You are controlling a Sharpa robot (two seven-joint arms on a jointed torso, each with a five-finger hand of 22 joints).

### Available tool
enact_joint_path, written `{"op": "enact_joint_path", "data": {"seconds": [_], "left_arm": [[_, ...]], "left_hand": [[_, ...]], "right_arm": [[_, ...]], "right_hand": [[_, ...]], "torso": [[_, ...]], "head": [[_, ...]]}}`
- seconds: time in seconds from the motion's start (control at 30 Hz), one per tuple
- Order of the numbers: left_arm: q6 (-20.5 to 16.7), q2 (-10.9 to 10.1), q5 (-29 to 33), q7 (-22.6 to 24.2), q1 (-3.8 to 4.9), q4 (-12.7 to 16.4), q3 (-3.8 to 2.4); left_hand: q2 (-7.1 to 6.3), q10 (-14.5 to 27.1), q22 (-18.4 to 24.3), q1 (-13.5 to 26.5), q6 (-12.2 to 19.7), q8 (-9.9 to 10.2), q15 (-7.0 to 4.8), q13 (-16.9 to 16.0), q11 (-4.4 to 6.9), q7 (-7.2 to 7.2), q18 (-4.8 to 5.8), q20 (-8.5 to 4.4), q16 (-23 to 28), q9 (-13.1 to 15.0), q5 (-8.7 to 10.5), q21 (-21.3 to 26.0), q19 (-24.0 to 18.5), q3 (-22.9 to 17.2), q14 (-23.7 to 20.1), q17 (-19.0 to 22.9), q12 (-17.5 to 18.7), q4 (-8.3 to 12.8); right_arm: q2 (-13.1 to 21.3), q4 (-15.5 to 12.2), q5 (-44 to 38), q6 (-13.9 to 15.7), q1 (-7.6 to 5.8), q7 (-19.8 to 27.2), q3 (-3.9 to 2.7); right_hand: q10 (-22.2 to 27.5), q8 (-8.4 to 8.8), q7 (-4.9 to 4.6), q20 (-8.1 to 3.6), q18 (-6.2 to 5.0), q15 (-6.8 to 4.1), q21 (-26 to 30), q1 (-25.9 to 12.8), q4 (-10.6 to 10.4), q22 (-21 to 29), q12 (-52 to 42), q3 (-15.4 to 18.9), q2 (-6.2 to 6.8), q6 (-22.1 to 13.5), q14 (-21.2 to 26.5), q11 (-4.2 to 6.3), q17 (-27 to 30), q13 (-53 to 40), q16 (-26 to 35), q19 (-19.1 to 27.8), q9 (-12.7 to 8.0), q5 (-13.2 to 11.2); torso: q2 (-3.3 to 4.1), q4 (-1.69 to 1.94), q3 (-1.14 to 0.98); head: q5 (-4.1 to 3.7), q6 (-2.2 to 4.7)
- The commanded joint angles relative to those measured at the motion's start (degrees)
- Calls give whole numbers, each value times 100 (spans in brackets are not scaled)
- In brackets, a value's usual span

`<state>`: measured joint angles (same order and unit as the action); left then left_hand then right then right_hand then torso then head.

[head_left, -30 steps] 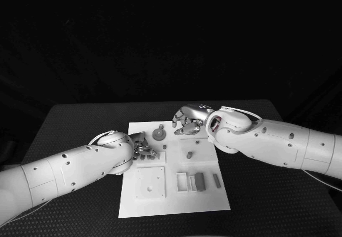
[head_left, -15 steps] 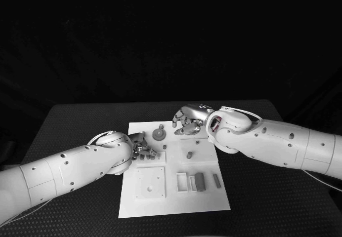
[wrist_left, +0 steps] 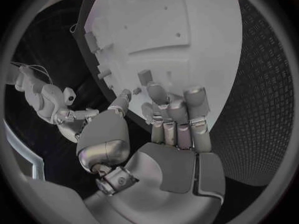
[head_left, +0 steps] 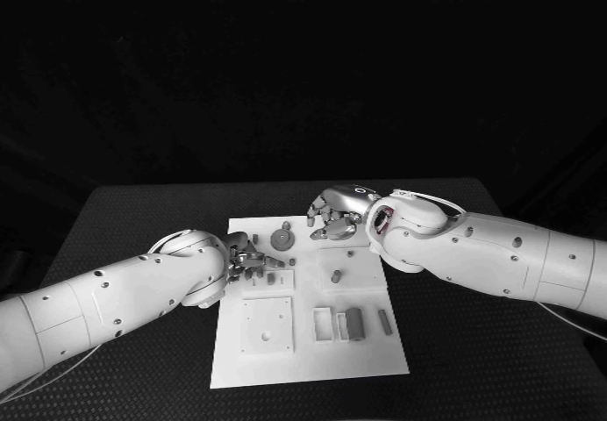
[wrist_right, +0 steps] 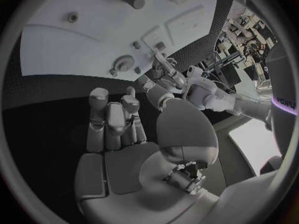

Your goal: Assemble the parts on the task board

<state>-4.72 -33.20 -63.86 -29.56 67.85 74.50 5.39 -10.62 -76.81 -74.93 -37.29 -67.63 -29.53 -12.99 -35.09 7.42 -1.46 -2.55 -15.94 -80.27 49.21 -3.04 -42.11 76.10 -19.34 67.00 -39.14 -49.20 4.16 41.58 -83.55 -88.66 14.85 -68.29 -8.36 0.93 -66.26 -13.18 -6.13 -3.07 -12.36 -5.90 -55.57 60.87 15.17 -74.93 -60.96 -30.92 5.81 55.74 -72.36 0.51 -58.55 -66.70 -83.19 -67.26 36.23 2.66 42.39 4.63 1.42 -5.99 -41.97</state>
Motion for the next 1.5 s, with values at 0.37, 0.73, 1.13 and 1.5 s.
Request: {"op": "enact_joint_path", "data": {"seconds": [0.37, 0.73, 1.13, 1.5], "left_arm": [[-297, -304, 1354, 747, 511, -103, -166], [-820, -84, 814, 1072, 643, -755, -165], [517, 395, 548, 590, 677, -1619, -156], [837, 751, 279, 476, 680, -2193, -115]], "left_hand": [[600, 907, 77, -674, 1266, 759, 482, 173, -522, 554, -173, 215, 486, -372, 18, 569, -780, 152, -784, 216, 472, 761], [356, 1635, 1131, -1637, 1772, 1069, 1299, 1221, -1166, 1044, -136, 1028, 2092, -946, 21, 1984, -1482, -1054, -1366, 1085, 2081, 1047], [210, 1234, 1116, -258, 1525, 1052, 1140, 1313, -1012, 922, -216, 899, 1994, -1126, 24, 1956, -1270, -363, -1160, 962, 2202, 309], [194, 1091, 1064, -62, 1487, 1070, 1089, 1298, -966, 908, -226, 848, 1910, -1198, 23, 1918, -1187, -229, -1098, 864, 2213, 281]], "right_arm": [[33, 97, -7, 59, 2, 18, -3], [24, 180, 35, 99, 1, 25, -6], [-17, 208, 39, 77, 1, 25, -8], [-45, 218, 39, 71, 1, 24, -9]], "right_hand": [[2, 28, -40, -32, -264, -9, 32, -61, -33, -51, 36, -2, 32, -16, 34, -60, 19, -3, 29, -3, 4, 12], [4, 44, -50, -31, -264, -2, 37, -70, -44, -50, 40, -4, 41, -41, 57, -69, 58, -1, 43, -3, 1, 12], [4, 45, -52, -30, -264, 1, 40, -77, -53, -49, 41, -5, 43, -43, 58, -71, 60, 0, 46, -3, 2, 12], [4, 45, -52, -31, -264, 3, 42, -75, -54, -48, 42, -8, 45, -41, 56, -72, 58, 0, 47, -3, 4, 12]], "torso": [[-1, 8, 8], [11, -5, 8], [26, -17, 6], [61, -27, -3]], "head": [[-24, 84], [-4, 137], [-6, 149], [8, 148]]}}
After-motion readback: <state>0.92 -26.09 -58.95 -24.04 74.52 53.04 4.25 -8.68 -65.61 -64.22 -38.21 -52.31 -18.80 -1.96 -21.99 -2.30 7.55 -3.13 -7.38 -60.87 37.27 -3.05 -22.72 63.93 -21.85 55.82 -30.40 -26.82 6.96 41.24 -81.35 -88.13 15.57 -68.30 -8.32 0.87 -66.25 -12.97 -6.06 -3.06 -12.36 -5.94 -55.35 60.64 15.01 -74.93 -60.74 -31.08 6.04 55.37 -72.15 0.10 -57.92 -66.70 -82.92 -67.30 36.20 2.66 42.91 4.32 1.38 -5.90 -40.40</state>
